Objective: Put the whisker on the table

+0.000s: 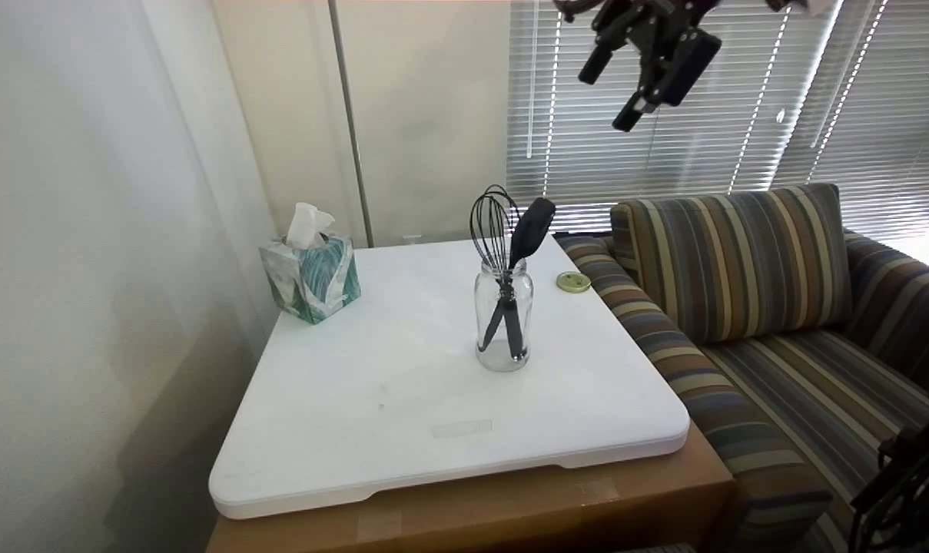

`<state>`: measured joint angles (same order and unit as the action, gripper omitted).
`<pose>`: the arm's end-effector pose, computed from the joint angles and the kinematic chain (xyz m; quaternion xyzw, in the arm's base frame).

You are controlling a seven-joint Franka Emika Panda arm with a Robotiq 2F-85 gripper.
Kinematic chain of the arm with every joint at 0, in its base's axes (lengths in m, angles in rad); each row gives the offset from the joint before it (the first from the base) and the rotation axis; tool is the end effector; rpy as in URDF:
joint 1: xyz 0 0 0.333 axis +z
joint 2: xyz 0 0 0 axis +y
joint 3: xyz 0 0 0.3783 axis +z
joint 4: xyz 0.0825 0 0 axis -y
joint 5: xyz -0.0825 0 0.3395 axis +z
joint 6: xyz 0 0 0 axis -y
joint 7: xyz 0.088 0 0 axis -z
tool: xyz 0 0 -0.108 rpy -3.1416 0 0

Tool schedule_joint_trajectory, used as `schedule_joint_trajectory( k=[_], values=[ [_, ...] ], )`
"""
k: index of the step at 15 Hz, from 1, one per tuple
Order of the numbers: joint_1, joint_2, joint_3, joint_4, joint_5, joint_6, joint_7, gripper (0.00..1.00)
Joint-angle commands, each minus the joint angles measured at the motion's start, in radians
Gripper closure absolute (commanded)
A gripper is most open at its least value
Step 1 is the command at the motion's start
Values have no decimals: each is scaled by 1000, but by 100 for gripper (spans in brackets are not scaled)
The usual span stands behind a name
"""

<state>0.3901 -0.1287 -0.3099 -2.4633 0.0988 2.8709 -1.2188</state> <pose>0.4665 0.0268 0.4923 0.7952 0.5456 0.2436 0.1032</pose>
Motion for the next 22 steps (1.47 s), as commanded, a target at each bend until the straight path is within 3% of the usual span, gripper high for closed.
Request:
schedule_joint_trajectory(
  k=[1,3,6,12,13,17,19,22],
  values=[
    [179,145,-81,167,233,-41,-271,0],
    [178,222,-64,259,365,-82,-419,0],
    [119,330,-51,377,536,-151,-635,0],
    [-23,555,-30,597,690,-323,-827,0],
    [-137,452,127,494,550,-230,-714,0],
    [-170,524,144,564,511,-256,-692,0],
    [-245,523,230,567,418,-287,-605,0],
    [-319,511,306,564,285,-313,-490,0]
  ],
)
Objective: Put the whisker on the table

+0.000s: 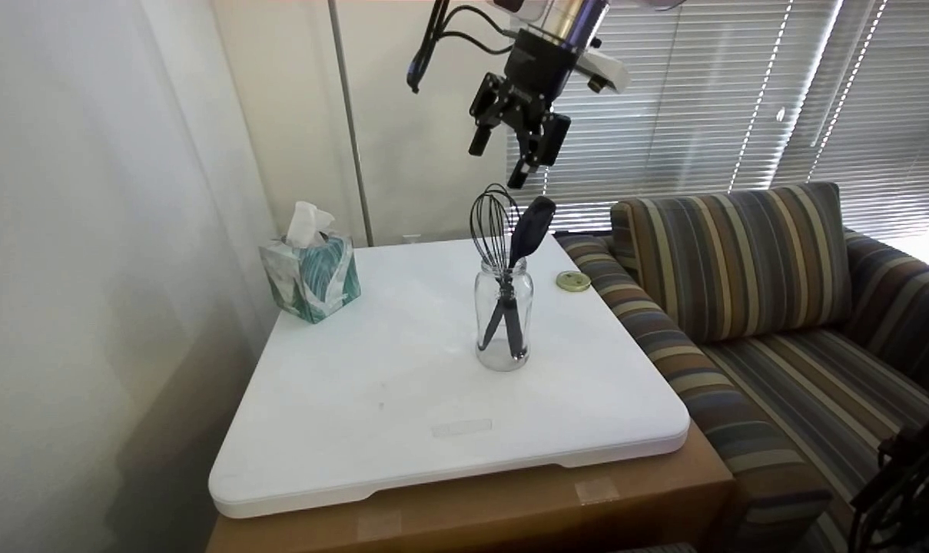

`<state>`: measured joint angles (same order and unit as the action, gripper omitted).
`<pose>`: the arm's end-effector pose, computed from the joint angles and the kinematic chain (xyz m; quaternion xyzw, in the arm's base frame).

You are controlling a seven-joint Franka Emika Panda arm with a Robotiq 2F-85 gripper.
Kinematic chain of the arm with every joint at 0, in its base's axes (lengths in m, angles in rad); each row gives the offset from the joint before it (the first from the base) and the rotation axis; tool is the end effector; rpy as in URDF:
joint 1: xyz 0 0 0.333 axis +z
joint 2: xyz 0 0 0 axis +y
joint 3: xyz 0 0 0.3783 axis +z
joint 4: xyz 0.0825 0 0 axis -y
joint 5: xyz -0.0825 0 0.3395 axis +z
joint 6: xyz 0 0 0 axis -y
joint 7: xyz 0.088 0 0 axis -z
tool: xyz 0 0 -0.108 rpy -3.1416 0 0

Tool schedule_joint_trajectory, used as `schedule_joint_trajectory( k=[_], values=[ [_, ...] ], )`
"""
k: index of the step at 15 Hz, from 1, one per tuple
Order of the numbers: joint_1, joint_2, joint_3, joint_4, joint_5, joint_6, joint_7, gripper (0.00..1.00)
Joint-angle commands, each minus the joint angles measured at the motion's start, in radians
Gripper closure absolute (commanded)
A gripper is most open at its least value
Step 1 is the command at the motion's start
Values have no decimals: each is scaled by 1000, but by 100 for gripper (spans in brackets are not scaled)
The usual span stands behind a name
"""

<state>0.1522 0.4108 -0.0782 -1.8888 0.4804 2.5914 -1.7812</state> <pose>0.6472 0.0458 0.4036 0.7197 0.6649 0.1988 0.0179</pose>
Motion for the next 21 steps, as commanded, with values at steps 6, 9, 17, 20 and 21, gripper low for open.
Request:
schedule_joint_trajectory(
  k=[6,9,17,20,21],
  values=[
    [-218,-29,219,-5,-92,-92,56,3],
    [-264,-20,264,-2,-46,-152,23,15],
    [-277,-19,258,-10,-43,-227,26,69],
    [-275,-15,256,-9,-45,-238,28,83],
    [-274,-14,256,-9,-46,-240,28,84]
  ],
)
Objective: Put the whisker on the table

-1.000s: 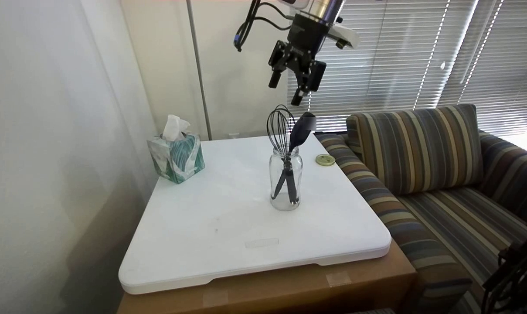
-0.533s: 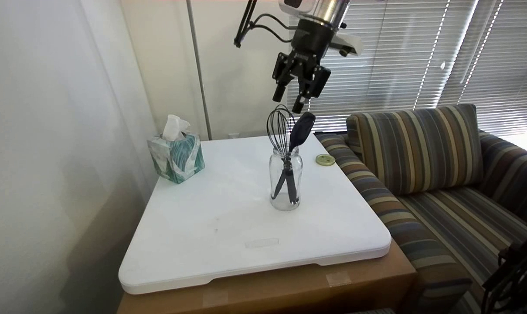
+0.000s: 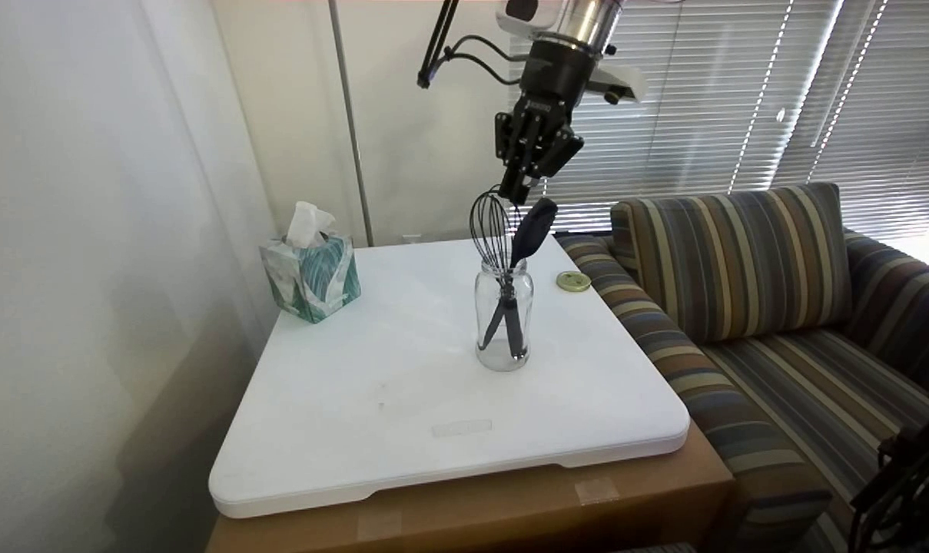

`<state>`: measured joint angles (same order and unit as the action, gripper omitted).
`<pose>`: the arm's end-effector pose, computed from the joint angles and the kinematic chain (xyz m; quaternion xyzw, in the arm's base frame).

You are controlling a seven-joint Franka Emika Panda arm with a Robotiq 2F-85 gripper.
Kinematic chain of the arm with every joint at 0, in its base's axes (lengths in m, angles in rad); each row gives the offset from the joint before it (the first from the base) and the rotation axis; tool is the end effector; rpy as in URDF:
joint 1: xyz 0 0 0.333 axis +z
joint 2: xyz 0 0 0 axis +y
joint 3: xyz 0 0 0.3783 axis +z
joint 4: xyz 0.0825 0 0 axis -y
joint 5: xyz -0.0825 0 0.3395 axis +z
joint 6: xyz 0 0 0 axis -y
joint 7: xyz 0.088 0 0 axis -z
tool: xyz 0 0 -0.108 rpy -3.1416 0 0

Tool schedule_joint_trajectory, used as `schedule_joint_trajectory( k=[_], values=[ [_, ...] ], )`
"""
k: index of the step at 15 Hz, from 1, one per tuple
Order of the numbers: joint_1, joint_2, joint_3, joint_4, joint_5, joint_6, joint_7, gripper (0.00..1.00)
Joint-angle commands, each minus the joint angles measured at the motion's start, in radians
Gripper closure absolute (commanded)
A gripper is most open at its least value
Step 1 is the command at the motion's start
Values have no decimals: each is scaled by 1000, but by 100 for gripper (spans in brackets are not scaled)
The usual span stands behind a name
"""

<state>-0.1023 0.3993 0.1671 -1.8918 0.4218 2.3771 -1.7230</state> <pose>0.6291 0.0335 0.3916 -0.7263 -0.6613 -0.1625 0.0933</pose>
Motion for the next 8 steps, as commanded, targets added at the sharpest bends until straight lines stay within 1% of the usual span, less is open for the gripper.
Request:
schedule_joint_trajectory(
  k=[1,2,8],
  values=[
    [-19,-1,10,-6,13,-27,-30,88],
    [-18,-1,10,-7,13,-27,-29,100],
    [-14,-11,6,-11,13,-29,-8,100]
  ],
)
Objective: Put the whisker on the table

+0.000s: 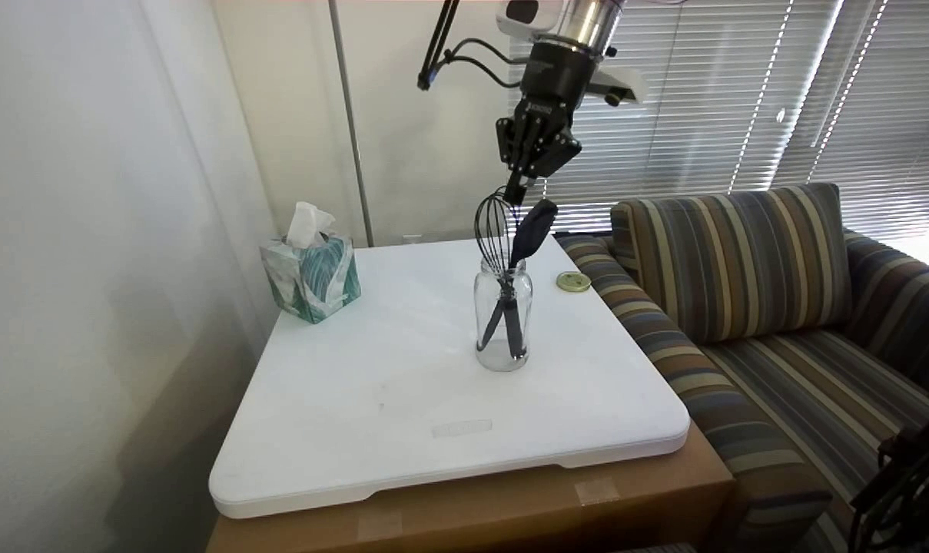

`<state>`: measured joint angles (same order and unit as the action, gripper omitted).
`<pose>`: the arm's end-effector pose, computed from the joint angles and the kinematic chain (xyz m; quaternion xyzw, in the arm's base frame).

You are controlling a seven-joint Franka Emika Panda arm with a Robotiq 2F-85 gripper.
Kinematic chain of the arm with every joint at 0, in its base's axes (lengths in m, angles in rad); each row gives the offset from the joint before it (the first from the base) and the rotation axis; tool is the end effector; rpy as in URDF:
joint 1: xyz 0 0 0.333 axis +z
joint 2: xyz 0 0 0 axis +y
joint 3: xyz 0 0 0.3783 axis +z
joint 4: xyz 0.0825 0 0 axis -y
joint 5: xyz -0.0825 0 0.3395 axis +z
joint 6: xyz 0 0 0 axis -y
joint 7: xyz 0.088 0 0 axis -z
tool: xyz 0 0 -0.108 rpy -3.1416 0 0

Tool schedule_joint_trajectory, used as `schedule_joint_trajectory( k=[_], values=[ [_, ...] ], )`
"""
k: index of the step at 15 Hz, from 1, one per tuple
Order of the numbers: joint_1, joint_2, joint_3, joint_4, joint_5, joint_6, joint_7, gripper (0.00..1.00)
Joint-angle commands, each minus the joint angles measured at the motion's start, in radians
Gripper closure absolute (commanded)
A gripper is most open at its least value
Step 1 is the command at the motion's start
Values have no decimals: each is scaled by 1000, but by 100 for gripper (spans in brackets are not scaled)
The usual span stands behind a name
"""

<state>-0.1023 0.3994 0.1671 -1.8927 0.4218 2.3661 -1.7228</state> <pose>0.6278 0.0341 0.3902 -0.7258 -0.6620 -0.1591 0.0982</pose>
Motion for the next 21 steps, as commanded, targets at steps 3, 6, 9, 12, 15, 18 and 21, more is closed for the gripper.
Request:
schedule_joint_trajectory(
  k=[3,6,9,12,15,18,21],
  values=[
    [-15,-27,11,-15,16,-19,-17,100],
    [-14,-40,15,-10,16,-20,-24,100],
    [-8,-60,16,-1,10,-21,-21,100],
    [3,-85,10,5,-1,-21,-15,100],
    [12,-119,0,9,-19,-21,-5,100],
    [24,-160,-9,17,-52,-25,12,100],
    [41,-203,-15,26,-87,-32,39,100]
  ],
)
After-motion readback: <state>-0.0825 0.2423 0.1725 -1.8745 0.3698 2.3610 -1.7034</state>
